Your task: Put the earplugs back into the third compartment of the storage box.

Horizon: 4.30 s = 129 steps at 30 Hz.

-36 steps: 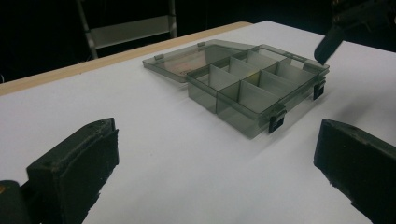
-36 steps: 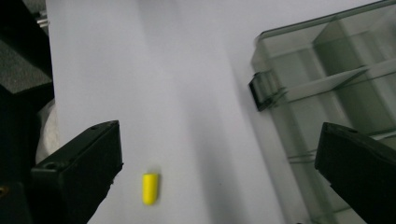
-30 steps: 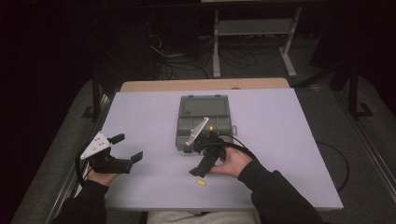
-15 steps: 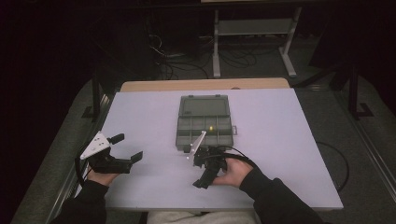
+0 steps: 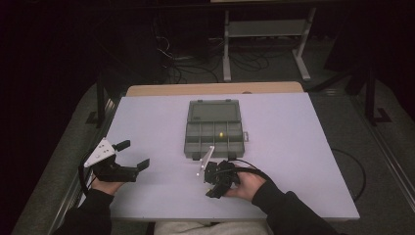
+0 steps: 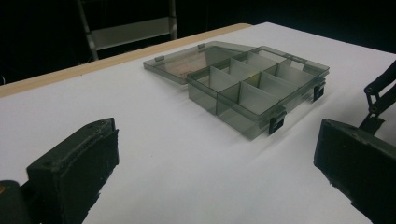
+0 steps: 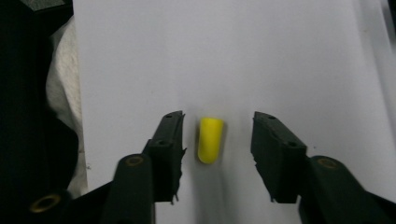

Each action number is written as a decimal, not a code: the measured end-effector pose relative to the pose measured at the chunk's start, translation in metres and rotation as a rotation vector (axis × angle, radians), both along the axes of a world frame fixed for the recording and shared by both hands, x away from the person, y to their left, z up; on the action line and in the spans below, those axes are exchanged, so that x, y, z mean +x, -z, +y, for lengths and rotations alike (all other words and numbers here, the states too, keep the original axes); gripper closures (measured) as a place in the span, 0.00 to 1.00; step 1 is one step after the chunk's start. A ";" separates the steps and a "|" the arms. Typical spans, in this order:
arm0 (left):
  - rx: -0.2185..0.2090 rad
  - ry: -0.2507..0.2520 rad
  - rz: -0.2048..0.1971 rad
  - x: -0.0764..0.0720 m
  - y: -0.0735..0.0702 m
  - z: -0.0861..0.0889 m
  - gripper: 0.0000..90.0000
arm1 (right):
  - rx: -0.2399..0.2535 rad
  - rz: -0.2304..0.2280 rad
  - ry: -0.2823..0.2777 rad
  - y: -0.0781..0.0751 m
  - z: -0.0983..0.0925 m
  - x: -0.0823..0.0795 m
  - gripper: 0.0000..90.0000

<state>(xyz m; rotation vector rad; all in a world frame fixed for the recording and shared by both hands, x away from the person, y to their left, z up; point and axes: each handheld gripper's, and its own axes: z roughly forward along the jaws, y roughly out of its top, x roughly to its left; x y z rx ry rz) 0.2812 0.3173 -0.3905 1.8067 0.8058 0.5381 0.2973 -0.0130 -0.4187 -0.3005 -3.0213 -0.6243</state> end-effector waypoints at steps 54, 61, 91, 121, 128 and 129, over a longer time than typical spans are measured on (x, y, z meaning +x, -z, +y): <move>-0.004 0.001 0.000 0.000 0.000 0.000 0.00 | 0.094 -0.082 0.082 -0.082 -0.022 0.048 0.87; -0.004 0.002 0.001 0.000 0.000 0.000 0.00 | 0.095 -0.087 0.117 -0.088 -0.026 0.064 0.87; -0.006 0.004 0.004 0.000 0.000 0.000 0.00 | 0.114 -0.106 0.307 -0.067 -0.050 0.134 0.87; -0.008 0.009 0.005 0.000 0.000 0.001 0.00 | 0.132 -0.055 0.470 -0.038 -0.049 0.167 0.28; -0.004 0.010 0.006 0.000 0.000 0.000 0.00 | 0.213 -0.049 0.488 -0.048 -0.061 0.157 0.13; -0.004 0.010 0.006 0.000 0.000 0.000 0.00 | 0.216 -0.056 0.492 -0.049 -0.062 0.155 0.11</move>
